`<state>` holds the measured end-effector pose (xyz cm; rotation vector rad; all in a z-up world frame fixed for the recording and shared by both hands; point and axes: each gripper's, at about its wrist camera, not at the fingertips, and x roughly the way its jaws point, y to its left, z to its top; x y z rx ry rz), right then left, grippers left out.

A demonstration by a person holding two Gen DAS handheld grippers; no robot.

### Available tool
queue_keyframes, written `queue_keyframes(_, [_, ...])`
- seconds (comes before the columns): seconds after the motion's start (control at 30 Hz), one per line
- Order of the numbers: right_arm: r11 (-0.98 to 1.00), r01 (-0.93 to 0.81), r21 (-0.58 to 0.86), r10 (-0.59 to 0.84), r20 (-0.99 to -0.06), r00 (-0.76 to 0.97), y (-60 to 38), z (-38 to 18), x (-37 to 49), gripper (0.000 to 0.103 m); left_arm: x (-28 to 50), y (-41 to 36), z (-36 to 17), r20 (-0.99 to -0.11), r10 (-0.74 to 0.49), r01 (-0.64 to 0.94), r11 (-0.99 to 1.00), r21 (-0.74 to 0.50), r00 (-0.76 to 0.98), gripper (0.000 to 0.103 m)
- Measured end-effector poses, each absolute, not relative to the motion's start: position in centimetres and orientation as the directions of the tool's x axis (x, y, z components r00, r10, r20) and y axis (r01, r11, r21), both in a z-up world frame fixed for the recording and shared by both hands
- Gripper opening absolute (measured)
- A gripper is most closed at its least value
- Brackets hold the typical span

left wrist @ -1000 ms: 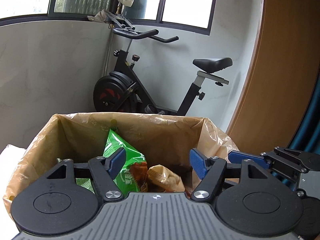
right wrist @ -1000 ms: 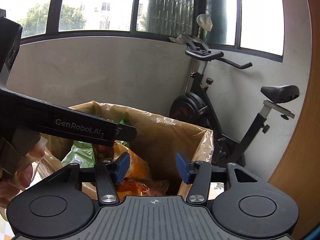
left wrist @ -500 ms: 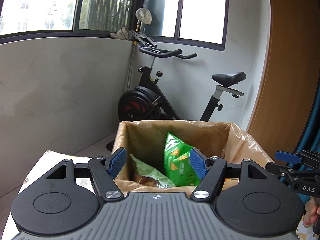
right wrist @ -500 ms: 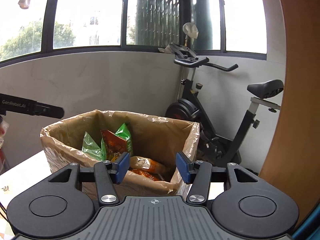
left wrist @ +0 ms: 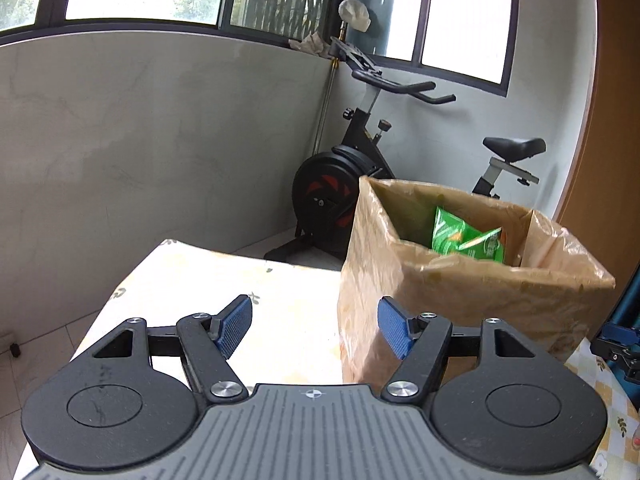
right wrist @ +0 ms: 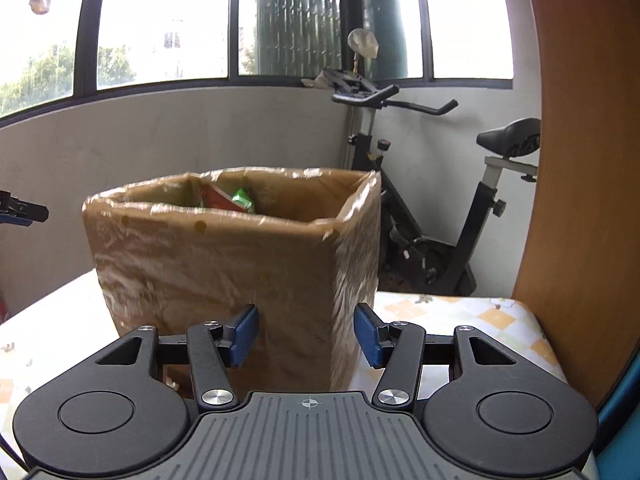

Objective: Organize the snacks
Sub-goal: 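Withdraw both tools from the box back to the snacks on the table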

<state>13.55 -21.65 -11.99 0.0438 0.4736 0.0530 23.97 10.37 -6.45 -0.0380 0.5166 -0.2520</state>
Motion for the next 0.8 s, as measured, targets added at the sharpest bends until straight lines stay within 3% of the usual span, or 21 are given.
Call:
queue_keyframes(0.3, [0.994, -0.069, 0.08, 0.104, -0.645, 0.757, -18.5, -19.9, 15.1, 0.05, 23.3, 8.5, -11.9, -0.554, -0.296, 0.264, 0.954, -0.14, 0.778, 0.071])
queue_keyframes(0.57, [0.982, -0.025, 0.189, 0.153, -0.698, 0.7, -18.5, -22.7, 16.2, 0.052, 22.8, 7.7, -14.8, -0.592, -0.309, 0.284, 0.949, -0.138, 0.745, 0.071])
queue_keyframes(0.8, [0.969, -0.117, 0.216, 0.24, -0.723, 0.648, -17.4, -22.6, 14.6, 0.052, 22.5, 8.1, -15.4, -0.598, -0.3, 0.247, 0.954, -0.171, 0.743, 0.071])
